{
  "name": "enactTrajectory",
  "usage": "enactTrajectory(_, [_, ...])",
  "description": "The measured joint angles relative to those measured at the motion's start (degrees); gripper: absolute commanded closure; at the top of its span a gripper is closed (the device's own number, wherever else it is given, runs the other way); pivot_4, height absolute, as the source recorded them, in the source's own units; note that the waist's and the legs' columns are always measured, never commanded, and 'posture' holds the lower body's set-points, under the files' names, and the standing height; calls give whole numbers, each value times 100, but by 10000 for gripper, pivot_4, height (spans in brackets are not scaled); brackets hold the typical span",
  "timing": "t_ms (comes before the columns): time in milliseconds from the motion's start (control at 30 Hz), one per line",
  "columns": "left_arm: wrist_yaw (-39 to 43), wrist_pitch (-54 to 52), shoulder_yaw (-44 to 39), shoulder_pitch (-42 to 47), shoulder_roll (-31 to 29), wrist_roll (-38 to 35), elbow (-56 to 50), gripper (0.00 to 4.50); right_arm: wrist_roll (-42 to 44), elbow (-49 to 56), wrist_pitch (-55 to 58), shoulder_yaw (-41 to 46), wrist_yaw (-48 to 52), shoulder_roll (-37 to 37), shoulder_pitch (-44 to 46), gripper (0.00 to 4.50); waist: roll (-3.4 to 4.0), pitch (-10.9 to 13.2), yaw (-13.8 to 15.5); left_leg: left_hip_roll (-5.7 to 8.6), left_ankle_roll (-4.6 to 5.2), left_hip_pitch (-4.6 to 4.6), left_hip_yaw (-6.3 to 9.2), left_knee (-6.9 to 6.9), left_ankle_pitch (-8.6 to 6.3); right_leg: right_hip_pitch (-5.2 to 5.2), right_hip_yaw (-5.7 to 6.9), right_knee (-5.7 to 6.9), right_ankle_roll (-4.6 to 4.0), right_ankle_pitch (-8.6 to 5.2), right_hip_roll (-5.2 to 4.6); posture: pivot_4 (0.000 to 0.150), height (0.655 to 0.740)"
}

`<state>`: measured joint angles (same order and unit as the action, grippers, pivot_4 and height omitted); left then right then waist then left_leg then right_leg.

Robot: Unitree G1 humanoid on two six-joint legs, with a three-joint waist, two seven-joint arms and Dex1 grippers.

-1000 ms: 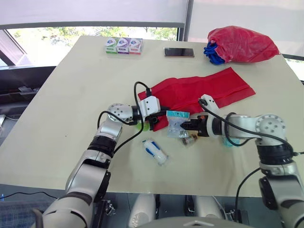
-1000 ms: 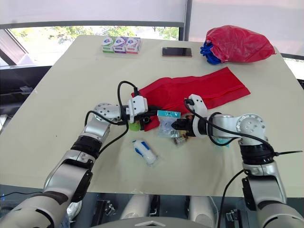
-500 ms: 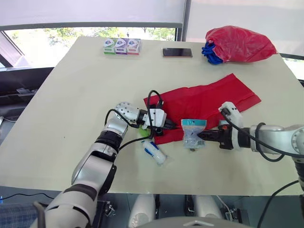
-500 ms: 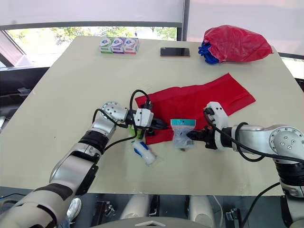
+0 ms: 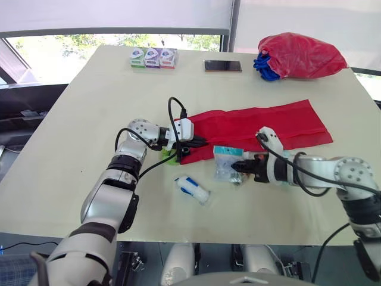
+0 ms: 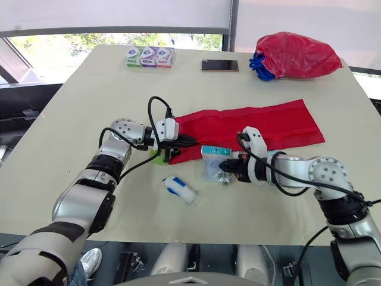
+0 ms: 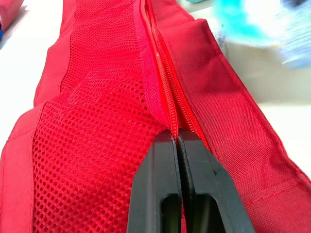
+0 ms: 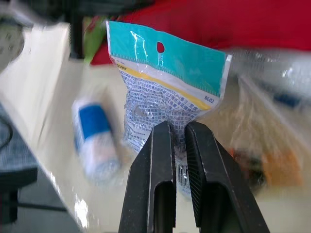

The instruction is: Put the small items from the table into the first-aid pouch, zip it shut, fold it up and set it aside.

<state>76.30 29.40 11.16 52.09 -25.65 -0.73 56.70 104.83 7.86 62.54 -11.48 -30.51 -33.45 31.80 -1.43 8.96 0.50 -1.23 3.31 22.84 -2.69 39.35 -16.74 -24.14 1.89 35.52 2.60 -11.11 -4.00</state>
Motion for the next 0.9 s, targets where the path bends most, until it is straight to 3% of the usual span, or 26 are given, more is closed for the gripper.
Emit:
enactTrajectory(433, [-117,-384,-180,-217,22,-64,-549,44763,-618,-1095,522,-133,-319,847,632,45000,1,-2,-16,0,2,-4,4,-2,-1,1,2,9,-1,0,-2,1500,7400])
enactTrajectory(900, [-162,-617,-171,-792,25,-173,-1449,44763,-171,-1994,-21,580,-1585,2119,796,45000,3,-3,-137,0,1,-9,2,-2,-1,-1,-3,26,-1,0,-2,1500,7400])
